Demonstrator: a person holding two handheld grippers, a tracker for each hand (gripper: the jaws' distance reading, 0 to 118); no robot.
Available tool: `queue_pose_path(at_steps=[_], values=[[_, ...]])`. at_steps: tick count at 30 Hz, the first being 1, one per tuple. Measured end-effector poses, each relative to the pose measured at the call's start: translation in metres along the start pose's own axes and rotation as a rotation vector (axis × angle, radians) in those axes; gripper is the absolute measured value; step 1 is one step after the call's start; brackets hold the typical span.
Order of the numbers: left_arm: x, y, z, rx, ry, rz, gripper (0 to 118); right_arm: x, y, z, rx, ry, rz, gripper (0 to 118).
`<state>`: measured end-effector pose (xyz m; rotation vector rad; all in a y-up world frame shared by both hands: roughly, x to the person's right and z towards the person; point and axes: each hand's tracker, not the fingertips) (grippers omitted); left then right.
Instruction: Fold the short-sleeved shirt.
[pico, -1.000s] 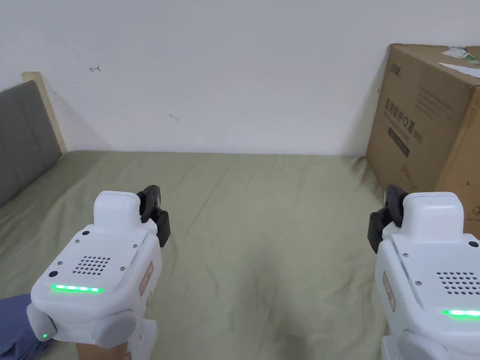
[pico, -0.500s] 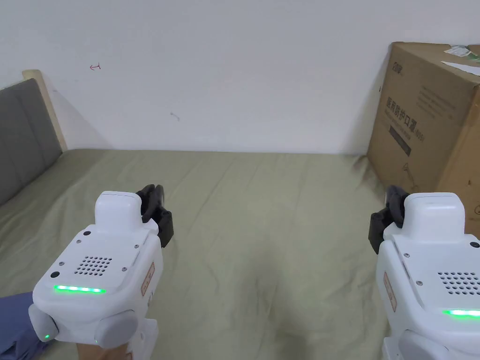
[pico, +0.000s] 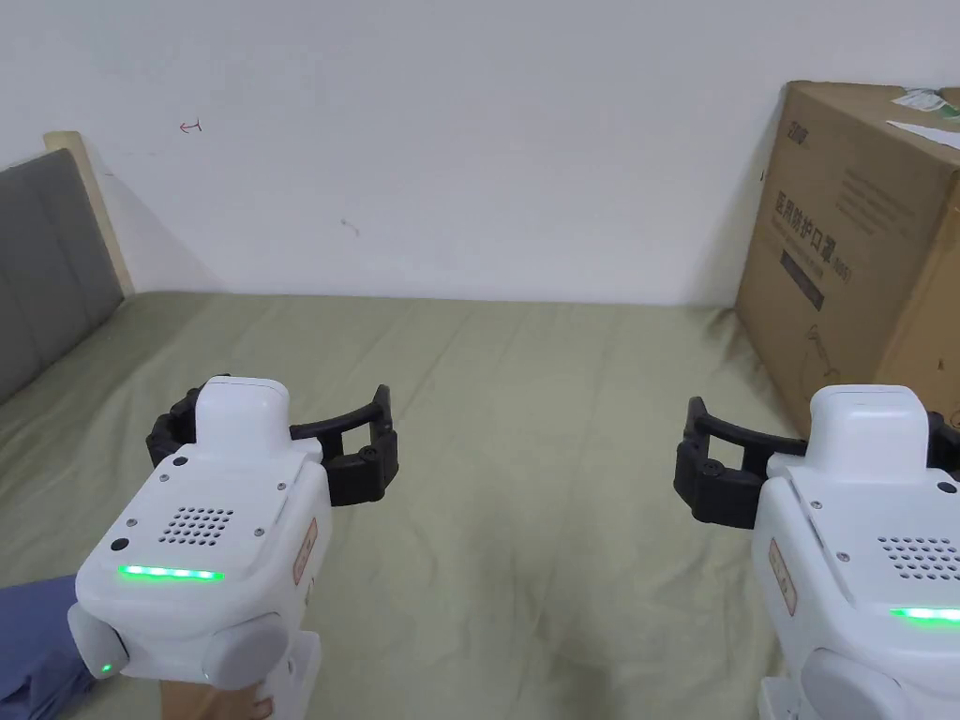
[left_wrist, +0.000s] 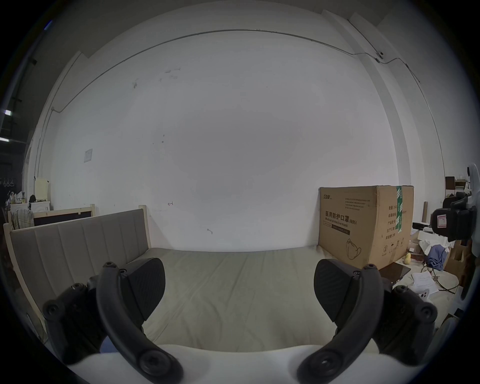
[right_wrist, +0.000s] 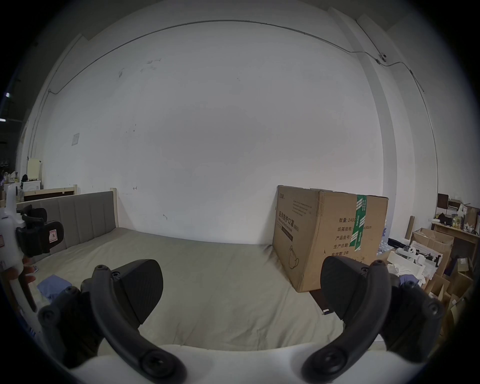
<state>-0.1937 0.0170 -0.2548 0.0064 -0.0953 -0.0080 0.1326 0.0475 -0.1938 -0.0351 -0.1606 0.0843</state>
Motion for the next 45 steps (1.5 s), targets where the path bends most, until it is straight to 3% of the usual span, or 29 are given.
queue_pose_path(at_steps=[45], values=[[-0.0025,0.0015,0.0002,0.004,-0.031,-0.016,114,-0.0047,0.0057,0.0036,0.034,-0.002,-0.005,118]])
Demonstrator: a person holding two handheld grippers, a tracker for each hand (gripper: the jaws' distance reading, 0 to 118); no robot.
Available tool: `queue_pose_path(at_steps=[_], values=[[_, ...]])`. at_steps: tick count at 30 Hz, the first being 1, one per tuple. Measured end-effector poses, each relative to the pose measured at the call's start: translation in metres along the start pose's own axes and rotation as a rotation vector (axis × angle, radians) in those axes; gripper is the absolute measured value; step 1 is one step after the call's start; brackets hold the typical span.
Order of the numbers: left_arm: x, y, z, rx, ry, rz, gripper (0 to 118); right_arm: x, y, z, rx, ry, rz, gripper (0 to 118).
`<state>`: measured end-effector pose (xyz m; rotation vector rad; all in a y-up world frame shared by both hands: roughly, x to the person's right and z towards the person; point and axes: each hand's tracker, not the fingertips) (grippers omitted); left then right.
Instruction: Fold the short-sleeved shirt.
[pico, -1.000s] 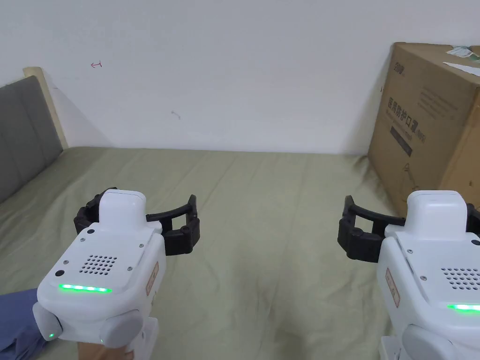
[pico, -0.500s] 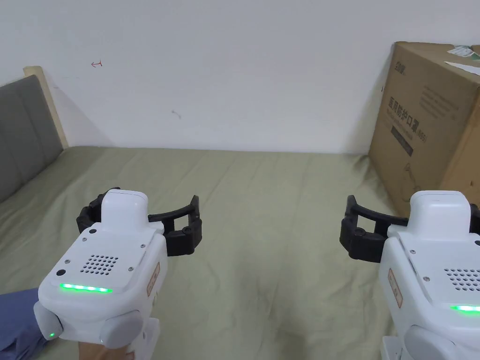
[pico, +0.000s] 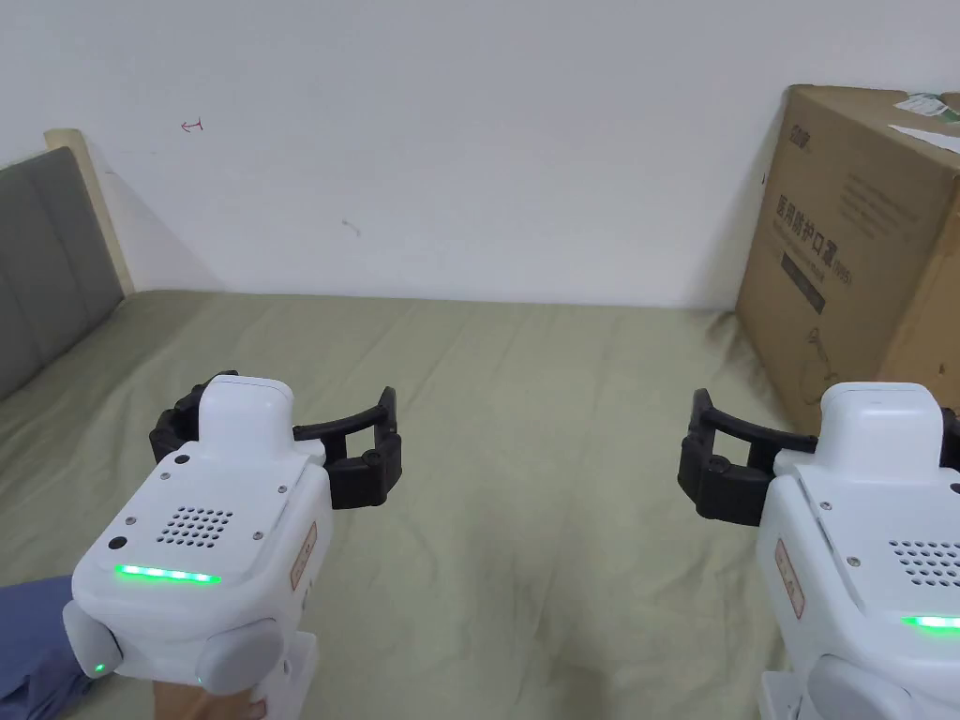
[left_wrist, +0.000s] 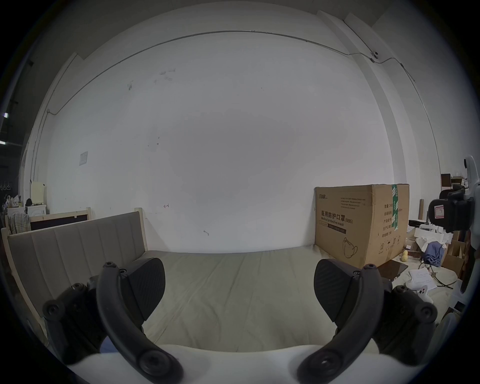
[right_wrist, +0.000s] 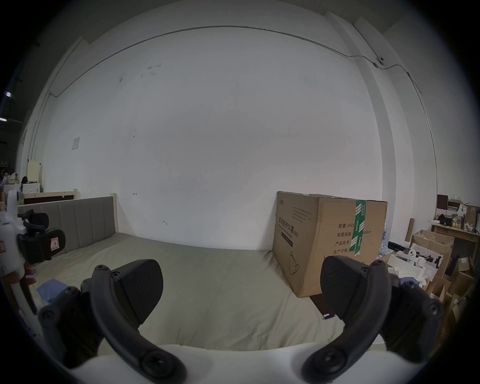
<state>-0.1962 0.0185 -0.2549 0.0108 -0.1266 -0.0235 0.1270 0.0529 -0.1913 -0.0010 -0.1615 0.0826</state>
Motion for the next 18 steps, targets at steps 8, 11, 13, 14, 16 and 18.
queue_pose_path(at_steps=[8,11,13,14,16,18], values=[[-0.0016,-0.0007,0.0014,-0.001,0.005,-0.007,114,-0.0025,0.0015,0.0005,-0.003,0.006,-0.004,118],[-0.0017,-0.0007,0.0018,0.001,0.006,-0.01,114,-0.0028,0.0017,0.0001,-0.007,0.006,-0.012,118],[-0.0023,-0.0009,0.0019,-0.001,0.001,-0.007,114,-0.0024,0.0006,-0.0015,-0.014,0.003,-0.014,118],[-0.0025,-0.0011,0.0018,-0.001,0.0,-0.007,114,-0.0025,0.0007,-0.0016,-0.017,0.003,-0.015,118],[-0.0028,-0.0017,0.0016,-0.003,0.002,-0.007,114,-0.0023,0.001,-0.0024,-0.024,0.004,-0.021,118],[-0.0031,-0.0018,0.0017,-0.002,0.004,-0.008,114,-0.0041,0.0037,-0.0033,-0.044,-0.017,-0.03,118]])
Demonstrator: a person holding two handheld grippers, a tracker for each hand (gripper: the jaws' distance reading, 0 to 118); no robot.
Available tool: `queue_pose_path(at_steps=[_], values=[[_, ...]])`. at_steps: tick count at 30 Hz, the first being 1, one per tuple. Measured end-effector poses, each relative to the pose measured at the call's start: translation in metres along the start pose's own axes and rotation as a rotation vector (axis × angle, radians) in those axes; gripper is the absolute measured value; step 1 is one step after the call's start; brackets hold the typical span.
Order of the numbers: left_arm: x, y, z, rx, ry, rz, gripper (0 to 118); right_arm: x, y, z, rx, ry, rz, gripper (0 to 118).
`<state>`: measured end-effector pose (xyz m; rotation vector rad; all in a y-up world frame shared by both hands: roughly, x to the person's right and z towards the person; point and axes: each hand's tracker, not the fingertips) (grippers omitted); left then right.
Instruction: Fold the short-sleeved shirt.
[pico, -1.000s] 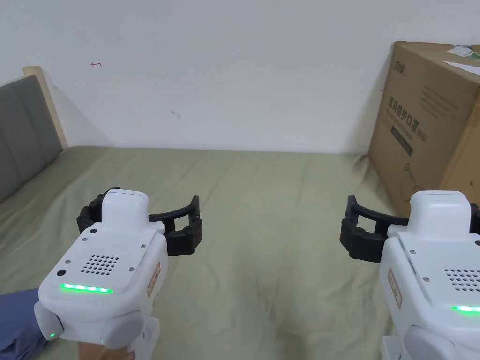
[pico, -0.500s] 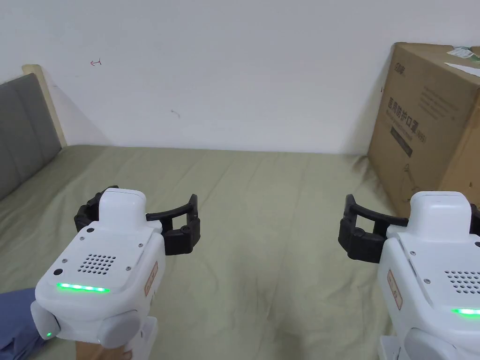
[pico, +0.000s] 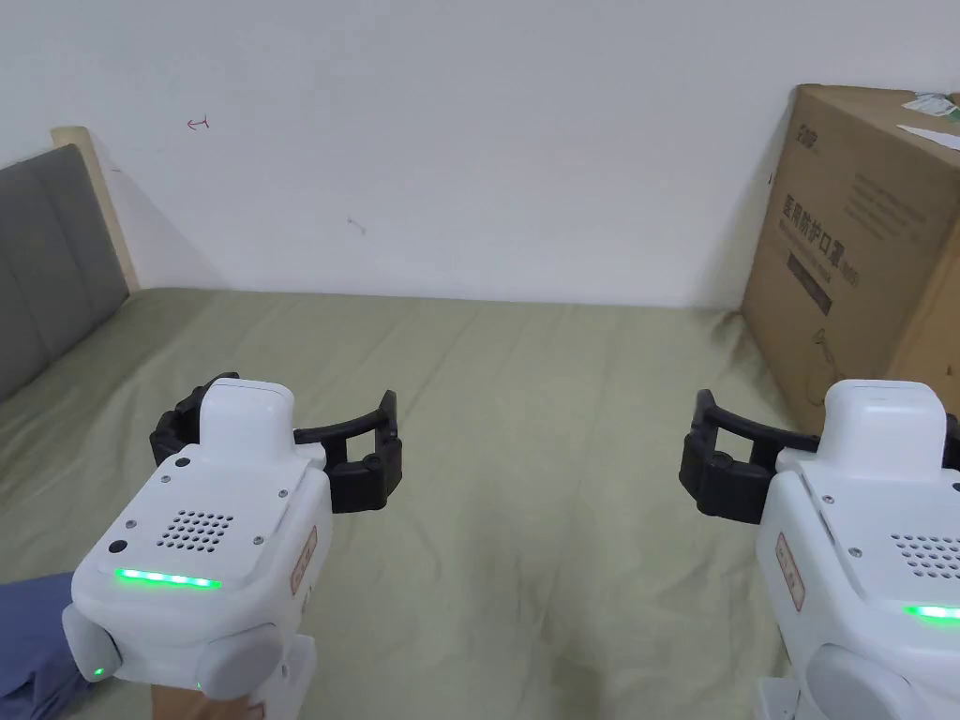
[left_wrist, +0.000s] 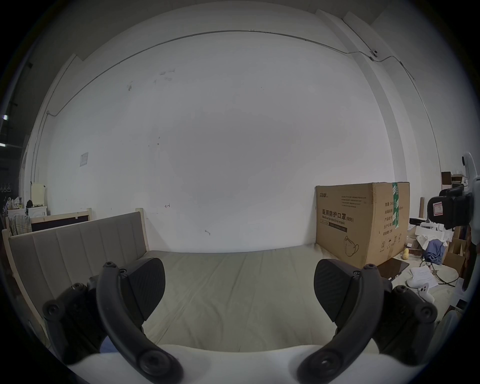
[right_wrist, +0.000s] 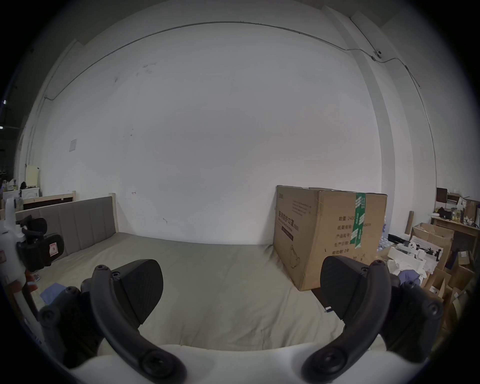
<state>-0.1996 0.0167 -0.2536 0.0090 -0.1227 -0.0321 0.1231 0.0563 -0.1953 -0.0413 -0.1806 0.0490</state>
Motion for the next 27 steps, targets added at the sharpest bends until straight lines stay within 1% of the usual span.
queue_pose_path(at_steps=[2,3,6,8,9,11,13,21,22,24,27], values=[[0.0,-0.001,0.0,-0.003,0.0,0.001,114,-0.004,0.004,-0.003,-0.049,-0.054,-0.015,118],[0.0,-0.001,0.0,-0.004,0.0,0.002,114,-0.004,0.006,-0.004,-0.085,-0.067,-0.037,118],[-0.001,-0.002,0.001,-0.01,-0.001,0.005,114,-0.004,0.01,-0.012,-0.243,-0.127,-0.168,118],[-0.002,-0.002,0.001,-0.016,-0.01,0.004,114,-0.001,0.016,-0.018,-0.384,-0.126,-0.249,118],[-0.002,-0.003,0.001,-0.018,-0.011,0.003,114,0.0,0.019,-0.02,-0.452,-0.109,-0.285,118],[-0.003,-0.003,0.001,-0.021,-0.011,0.0,114,0.002,0.022,-0.026,-0.554,-0.104,-0.344,118],[-0.003,-0.003,0.002,-0.019,-0.012,-0.003,114,0.002,0.024,-0.029,-0.579,-0.14,-0.356,118],[-0.005,-0.004,0.003,-0.017,-0.011,-0.021,114,0.0,0.025,-0.023,-0.513,-0.102,-0.31,117],[-0.005,-0.004,0.003,-0.018,-0.009,-0.021,114,-0.001,0.024,-0.022,-0.511,-0.1,-0.302,115],[-0.005,-0.004,0.004,-0.017,-0.008,-0.017,114,-0.001,0.023,-0.023,-0.499,-0.114,-0.304,112],[-0.006,-0.005,0.005,-0.011,-0.007,-0.009,114,-0.001,0.022,-0.026,-0.51,-0.118,-0.297,112]])
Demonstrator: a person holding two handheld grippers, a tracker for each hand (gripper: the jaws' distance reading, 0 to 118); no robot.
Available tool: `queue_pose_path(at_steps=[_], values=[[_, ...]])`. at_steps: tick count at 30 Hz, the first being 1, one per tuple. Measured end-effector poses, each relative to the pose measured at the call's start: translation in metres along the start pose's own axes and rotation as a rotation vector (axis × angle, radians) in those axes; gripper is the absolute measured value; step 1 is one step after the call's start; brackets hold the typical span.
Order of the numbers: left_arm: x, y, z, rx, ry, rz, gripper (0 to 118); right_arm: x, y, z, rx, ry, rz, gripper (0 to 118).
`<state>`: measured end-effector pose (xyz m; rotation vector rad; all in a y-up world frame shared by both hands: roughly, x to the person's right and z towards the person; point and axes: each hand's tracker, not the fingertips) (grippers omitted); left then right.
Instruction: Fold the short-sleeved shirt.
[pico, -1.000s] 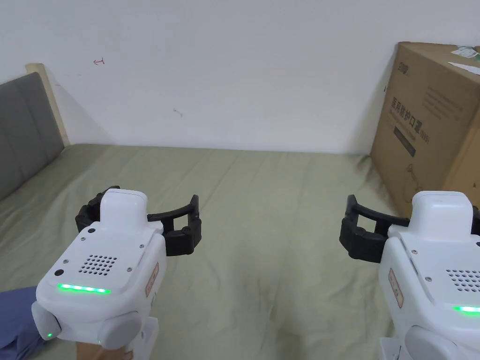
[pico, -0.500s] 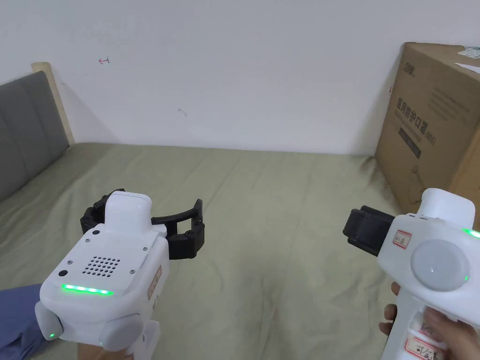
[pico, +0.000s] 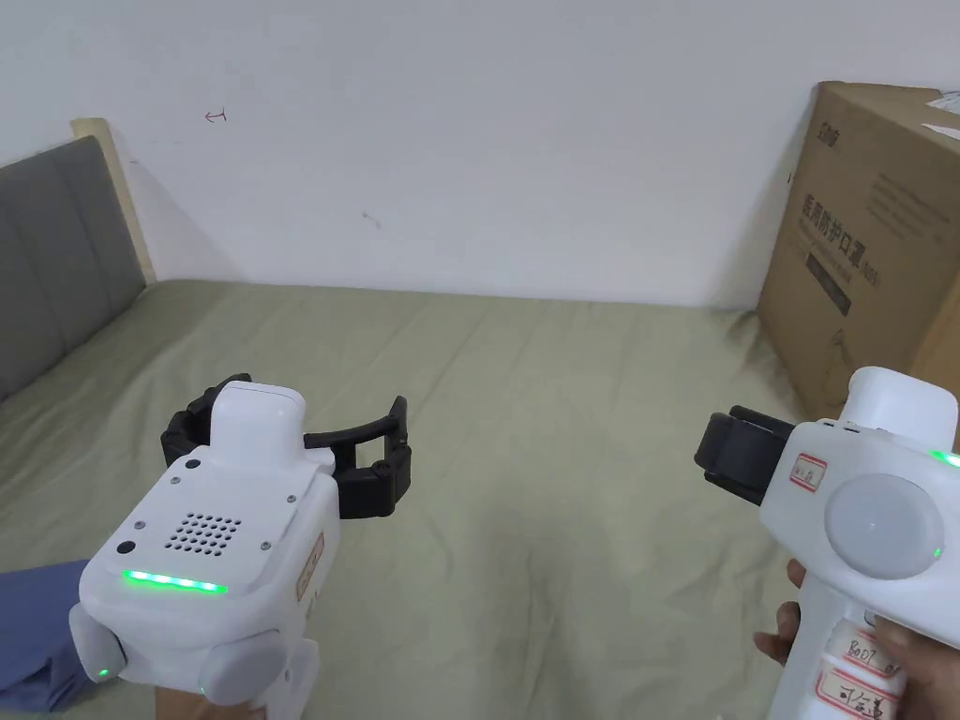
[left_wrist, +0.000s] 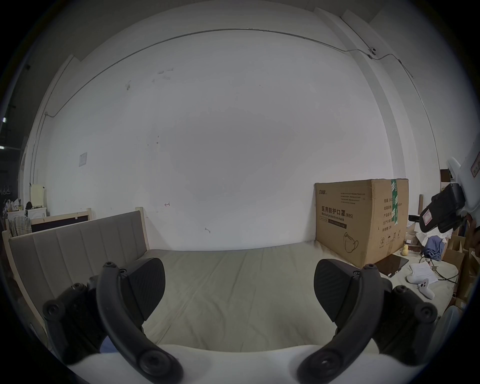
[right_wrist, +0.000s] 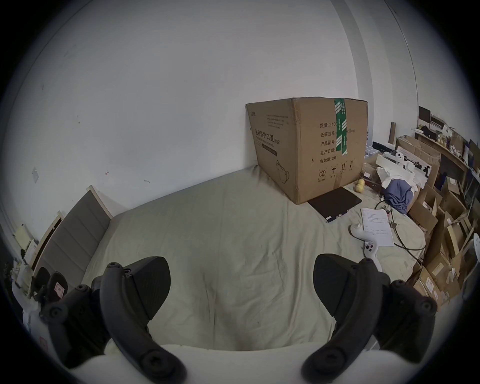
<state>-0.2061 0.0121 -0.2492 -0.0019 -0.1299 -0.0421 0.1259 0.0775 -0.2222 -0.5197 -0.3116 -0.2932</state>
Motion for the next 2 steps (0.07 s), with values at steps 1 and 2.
queue_pose_path(at_steps=[1,2], values=[[-0.0002,-0.0003,0.0001,-0.001,0.003,-0.001,114,-0.0005,0.0003,-0.0011,-0.006,-0.012,0.001,113],[-0.0007,-0.0012,-0.0002,-0.003,0.007,-0.001,114,-0.001,0.0,-0.0022,-0.007,-0.03,0.004,114]])
